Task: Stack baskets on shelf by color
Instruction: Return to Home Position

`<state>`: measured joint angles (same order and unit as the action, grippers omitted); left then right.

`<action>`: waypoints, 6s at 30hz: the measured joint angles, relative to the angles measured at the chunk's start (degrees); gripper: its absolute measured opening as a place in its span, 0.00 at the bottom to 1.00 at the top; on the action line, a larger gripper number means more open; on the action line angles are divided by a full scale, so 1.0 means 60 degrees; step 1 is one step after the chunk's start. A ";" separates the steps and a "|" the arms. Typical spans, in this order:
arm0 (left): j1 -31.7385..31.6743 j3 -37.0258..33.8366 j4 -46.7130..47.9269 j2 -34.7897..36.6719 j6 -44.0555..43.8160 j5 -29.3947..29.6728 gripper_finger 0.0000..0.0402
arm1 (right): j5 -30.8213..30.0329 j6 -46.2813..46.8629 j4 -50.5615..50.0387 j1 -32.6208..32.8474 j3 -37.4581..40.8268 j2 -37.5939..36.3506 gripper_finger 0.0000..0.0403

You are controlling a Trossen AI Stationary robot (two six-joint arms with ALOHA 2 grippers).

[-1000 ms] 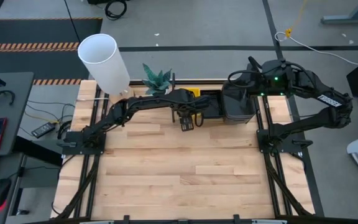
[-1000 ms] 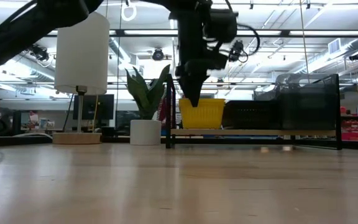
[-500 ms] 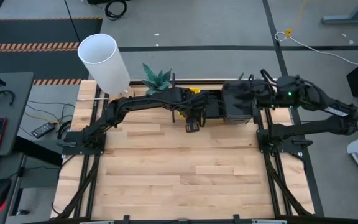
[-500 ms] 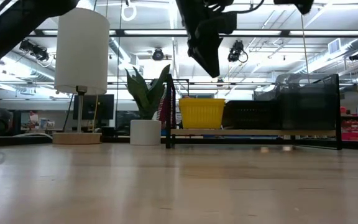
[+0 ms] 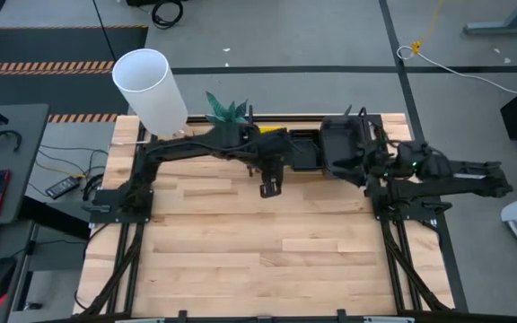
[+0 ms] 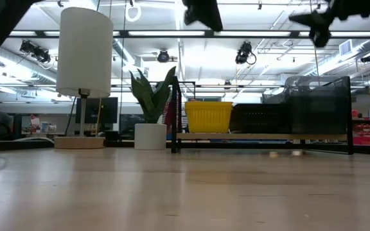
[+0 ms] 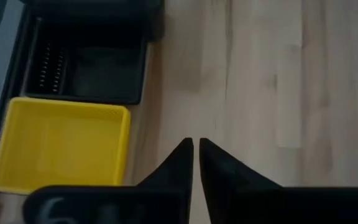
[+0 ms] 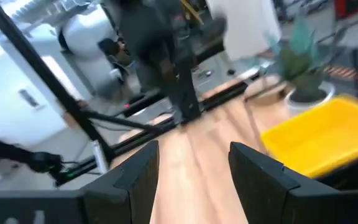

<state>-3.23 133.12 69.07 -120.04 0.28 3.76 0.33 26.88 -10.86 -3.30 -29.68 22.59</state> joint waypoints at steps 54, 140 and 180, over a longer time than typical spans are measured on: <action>0.2467 -0.5320 -0.2020 0.8473 0.0455 0.0408 0.03 | -0.0862 0.2490 0.3158 0.1160 0.4409 -0.1374 0.40; 0.2129 -2.2094 -1.5064 1.6183 0.1311 -0.0392 0.06 | -0.0858 0.2494 0.3156 0.1158 0.4402 -0.1377 0.40; 0.2129 -2.2094 -1.5065 1.6179 0.1307 -0.0395 0.06 | -0.0858 0.2493 0.3156 0.1156 0.4402 -0.1377 0.40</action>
<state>9.54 0.56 -21.32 -22.96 8.12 1.39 -4.82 41.84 8.08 3.64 -3.27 14.33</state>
